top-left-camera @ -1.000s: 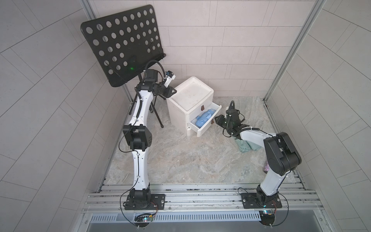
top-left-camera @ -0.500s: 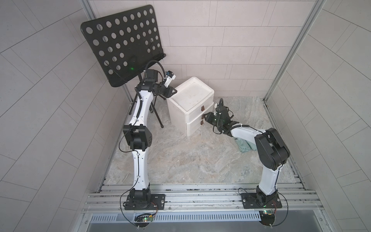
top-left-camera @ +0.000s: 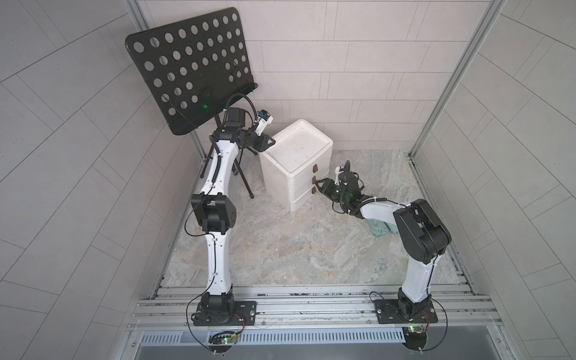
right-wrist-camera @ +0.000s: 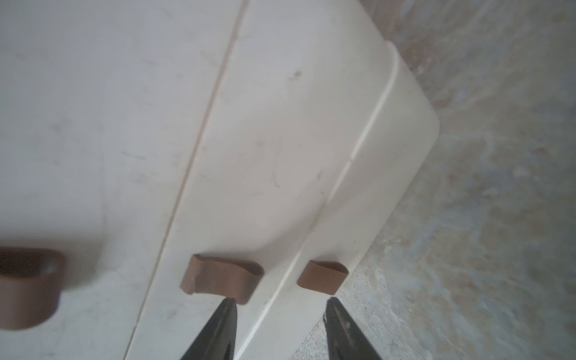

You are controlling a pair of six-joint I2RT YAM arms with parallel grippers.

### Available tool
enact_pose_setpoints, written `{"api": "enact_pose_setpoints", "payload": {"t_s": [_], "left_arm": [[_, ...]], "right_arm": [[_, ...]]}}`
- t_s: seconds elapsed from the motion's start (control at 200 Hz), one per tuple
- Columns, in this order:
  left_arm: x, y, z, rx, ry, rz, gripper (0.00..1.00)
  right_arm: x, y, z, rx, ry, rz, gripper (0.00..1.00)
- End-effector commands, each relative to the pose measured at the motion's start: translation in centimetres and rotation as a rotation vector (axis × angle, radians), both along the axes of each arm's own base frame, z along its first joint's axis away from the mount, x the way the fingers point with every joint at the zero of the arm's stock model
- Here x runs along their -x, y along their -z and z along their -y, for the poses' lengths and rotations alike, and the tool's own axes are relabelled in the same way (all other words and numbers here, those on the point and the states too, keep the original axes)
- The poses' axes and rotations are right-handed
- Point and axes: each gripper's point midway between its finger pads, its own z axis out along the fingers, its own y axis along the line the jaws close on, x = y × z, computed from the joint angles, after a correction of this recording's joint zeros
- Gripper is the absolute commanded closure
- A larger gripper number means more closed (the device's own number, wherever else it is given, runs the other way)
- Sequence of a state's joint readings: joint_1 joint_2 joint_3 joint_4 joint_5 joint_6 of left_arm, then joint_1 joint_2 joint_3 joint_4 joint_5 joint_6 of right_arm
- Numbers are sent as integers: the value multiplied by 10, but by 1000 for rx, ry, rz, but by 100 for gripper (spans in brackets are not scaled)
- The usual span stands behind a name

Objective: Place the umbrella in the drawer by color
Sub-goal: Open the drawer in the storage box.

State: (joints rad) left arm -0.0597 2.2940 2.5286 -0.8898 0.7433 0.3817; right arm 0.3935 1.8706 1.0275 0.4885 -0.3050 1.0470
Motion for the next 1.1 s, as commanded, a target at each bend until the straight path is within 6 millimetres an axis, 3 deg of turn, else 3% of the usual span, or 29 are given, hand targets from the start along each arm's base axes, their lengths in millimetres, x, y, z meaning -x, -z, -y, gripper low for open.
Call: {"api": "enact_pose_setpoints", "payload": {"t_s": [0.0, 0.44, 0.821, 1.096], "left_arm": [[27, 33, 34, 35, 114, -151, 70], [28, 39, 33, 36, 113, -172, 69], [28, 42, 33, 29, 115, -173, 69], [27, 43, 32, 21, 111, -171, 69]], "right_arm": [[-1, -15, 10, -123, 19, 39, 46], [-12, 26, -9, -407, -33, 29, 43], [-17, 27, -21, -533, -58, 74, 45], [-20, 39, -24, -564, -51, 59, 48]]}}
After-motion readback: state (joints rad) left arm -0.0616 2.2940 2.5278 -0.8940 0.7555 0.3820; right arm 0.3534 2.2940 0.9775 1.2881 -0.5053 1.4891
